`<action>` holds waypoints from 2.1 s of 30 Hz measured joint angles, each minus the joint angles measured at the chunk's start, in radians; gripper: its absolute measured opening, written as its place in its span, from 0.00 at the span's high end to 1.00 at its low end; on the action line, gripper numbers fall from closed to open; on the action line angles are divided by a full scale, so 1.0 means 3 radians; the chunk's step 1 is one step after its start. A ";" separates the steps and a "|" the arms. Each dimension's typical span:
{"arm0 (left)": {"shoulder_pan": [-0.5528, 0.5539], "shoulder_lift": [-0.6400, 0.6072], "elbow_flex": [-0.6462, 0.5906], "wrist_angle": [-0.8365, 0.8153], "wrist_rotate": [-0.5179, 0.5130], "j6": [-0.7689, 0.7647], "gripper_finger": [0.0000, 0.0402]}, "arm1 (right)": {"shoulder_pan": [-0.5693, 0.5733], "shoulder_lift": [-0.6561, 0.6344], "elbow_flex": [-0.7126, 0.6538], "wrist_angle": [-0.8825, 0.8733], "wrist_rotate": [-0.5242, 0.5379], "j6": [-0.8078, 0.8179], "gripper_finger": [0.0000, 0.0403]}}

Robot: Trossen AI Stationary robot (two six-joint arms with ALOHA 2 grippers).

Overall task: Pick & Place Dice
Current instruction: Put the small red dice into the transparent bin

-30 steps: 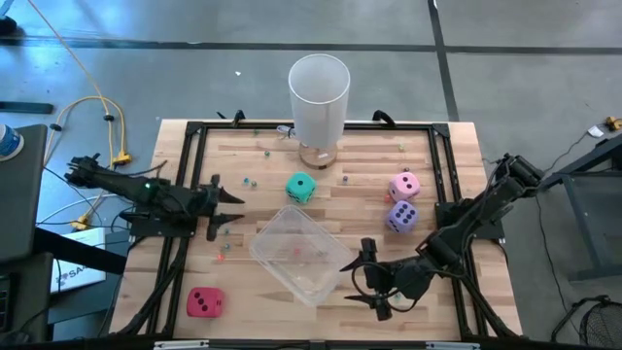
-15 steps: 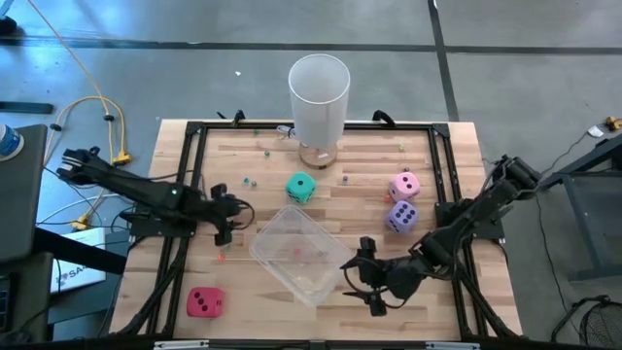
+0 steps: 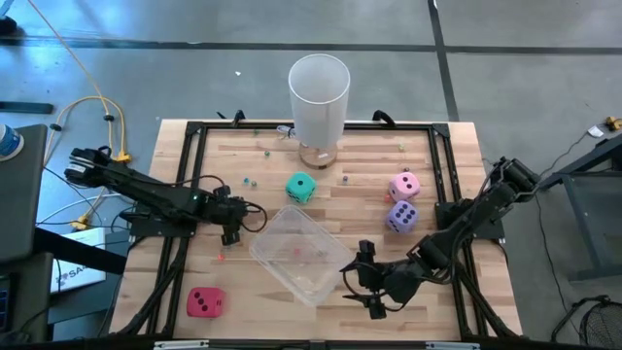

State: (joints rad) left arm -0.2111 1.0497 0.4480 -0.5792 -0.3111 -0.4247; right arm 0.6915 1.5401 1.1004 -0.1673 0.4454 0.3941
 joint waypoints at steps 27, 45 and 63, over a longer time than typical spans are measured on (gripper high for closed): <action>0.0268 -0.0009 0.0000 -0.0225 0.0349 -0.0276 0.52 | 0.0015 0.0050 0.0000 -0.0001 -0.0037 0.0172 0.29; 0.0759 -0.0008 0.0000 -0.0288 0.0868 -0.1217 0.52 | 0.0074 0.0050 0.0000 -0.0004 -0.0003 0.0310 0.29; 0.0769 -0.0008 0.0000 -0.0314 0.0910 -0.1203 0.52 | 0.0027 0.0233 0.0000 0.0159 -0.0025 0.0445 0.29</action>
State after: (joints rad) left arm 0.0196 1.0473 0.4480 -0.6735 -0.0380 -0.7856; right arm 0.6994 1.6100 1.1004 -0.1196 0.4380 0.5276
